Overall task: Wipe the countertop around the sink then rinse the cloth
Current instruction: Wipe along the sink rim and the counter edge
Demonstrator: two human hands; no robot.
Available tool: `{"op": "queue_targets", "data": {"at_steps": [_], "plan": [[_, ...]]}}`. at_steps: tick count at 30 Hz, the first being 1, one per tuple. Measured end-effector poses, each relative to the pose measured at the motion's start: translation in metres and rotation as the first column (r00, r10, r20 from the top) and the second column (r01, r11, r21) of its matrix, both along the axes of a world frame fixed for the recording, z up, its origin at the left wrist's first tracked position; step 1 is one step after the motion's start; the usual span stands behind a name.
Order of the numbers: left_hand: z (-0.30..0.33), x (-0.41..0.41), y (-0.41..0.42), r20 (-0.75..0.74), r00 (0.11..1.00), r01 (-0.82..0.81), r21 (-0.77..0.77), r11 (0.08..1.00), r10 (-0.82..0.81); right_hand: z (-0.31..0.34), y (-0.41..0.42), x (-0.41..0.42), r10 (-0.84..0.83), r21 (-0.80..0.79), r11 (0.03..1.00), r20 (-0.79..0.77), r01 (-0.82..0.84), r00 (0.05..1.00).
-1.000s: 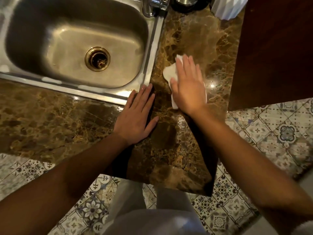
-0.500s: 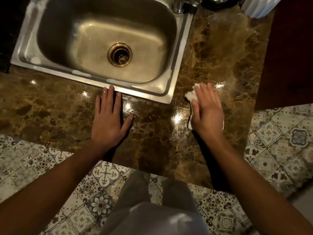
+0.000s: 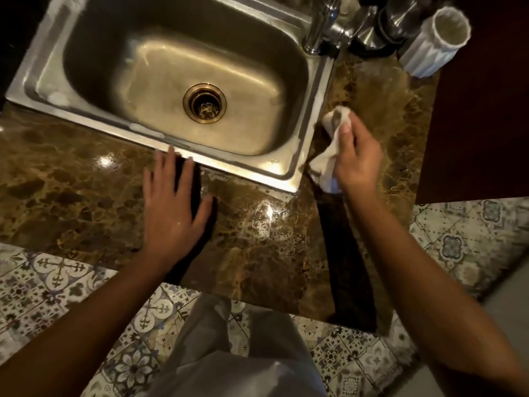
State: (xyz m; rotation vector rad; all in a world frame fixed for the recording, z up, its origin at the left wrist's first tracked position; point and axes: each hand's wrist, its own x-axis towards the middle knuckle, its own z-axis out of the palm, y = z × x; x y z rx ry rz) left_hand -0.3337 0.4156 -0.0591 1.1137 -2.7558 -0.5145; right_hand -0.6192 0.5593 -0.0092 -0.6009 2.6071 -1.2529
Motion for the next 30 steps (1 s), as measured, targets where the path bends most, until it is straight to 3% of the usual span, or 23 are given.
{"op": "queue_targets", "data": {"at_steps": [2, 4, 10, 14, 17, 24, 30], "plan": [[0.0, 0.002, -0.008, 0.035, 0.992, -0.124, 0.005, 0.992, 0.124, 0.009, -0.027, -0.035, 0.082, -0.053, 0.995, -0.056, -0.085, 0.995], [-0.003, 0.001, -0.011, 0.081, 0.975, -0.209, 0.008, 0.978, 0.208, 0.007, -0.056, -0.067, 0.192, 0.001, 0.981, -0.125, -0.194, 0.973], [-0.01, -0.005, -0.004, 0.17, 0.958, -0.218, -0.09, 0.972, 0.23, -0.035, -0.076, -0.094, 0.527, 0.21, 0.848, -0.244, -0.486, 0.814], [-0.013, -0.005, -0.004, 0.175, 0.958, -0.208, -0.116, 0.971, 0.227, -0.039, -0.086, -0.113, 0.588, 0.256, 0.807, -0.266, -0.533, 0.763], [-0.013, -0.006, -0.004, 0.195, 0.953, -0.208, -0.13, 0.969, 0.23, -0.046, -0.09, -0.122, 0.695, 0.447, 0.693, -0.208, -0.565, 0.689], [-0.01, -0.006, -0.004, 0.17, 0.957, -0.218, -0.123, 0.968, 0.237, -0.04, -0.031, -0.023, 0.78, 0.492, 0.598, -0.177, -0.632, 0.6], [-0.01, -0.005, -0.004, 0.164, 0.96, -0.21, -0.111, 0.971, 0.226, -0.042, -0.005, 0.065, 0.706, 0.476, 0.678, -0.209, -0.56, 0.677]]}}
